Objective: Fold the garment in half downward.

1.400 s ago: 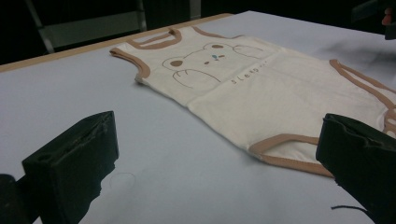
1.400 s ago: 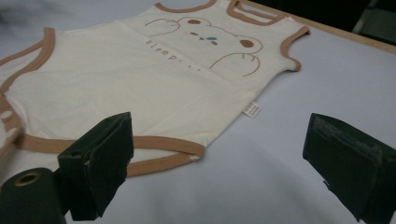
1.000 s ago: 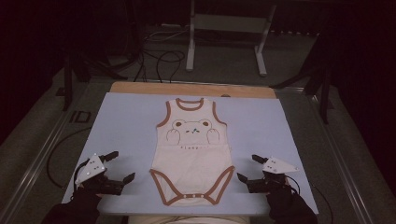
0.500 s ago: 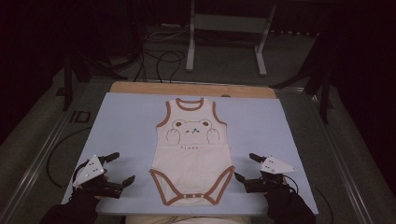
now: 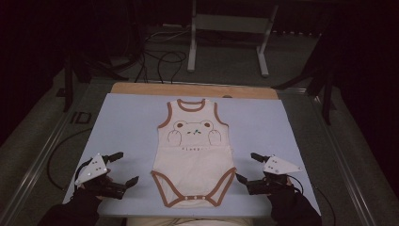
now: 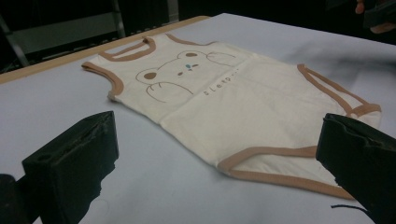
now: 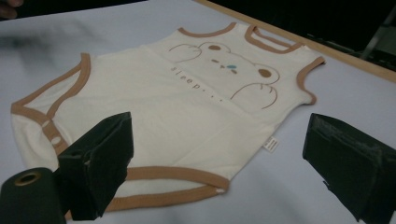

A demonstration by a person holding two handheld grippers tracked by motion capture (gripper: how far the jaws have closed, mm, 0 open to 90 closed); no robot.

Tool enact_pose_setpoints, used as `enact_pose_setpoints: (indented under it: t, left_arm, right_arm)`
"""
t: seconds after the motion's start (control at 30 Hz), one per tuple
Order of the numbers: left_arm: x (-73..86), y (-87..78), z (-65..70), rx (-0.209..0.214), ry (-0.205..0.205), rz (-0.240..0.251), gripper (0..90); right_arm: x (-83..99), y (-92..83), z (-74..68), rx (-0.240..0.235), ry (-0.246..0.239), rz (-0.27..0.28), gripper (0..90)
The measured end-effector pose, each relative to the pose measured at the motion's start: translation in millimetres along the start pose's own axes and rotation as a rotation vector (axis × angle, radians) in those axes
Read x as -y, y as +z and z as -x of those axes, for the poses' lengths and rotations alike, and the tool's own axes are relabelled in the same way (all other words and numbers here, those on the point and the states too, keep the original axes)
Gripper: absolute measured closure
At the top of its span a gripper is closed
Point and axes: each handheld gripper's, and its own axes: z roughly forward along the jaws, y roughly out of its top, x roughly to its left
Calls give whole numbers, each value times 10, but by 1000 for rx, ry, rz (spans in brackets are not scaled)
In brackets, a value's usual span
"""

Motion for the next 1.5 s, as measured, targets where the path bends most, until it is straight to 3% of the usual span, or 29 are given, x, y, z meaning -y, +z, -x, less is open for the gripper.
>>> enact_pose_setpoints:
  t: [0.23, 0.77, 1.03, 1.17, 1.5]
  left_arm:
    - [-152, -19, -10, -8, 2, 12, 1]
    - [-418, 16, -102, 3, 19, -13, 1]
    - [-536, 70, -146, 5, 33, -22, 1]
    - [-587, 121, -144, 15, 25, -41, 2]
    - [-670, 291, -159, 37, 36, -53, 2]
  right_arm:
    - [-183, -78, 37, 25, -13, 8, 89]
    - [-545, -190, 179, 53, -50, 62, 89]
    - [-646, -130, 268, 56, -40, 68, 89]
    - [-669, -47, 292, 61, -51, 41, 89]
    - [-650, 145, 384, 48, -18, 23, 89]
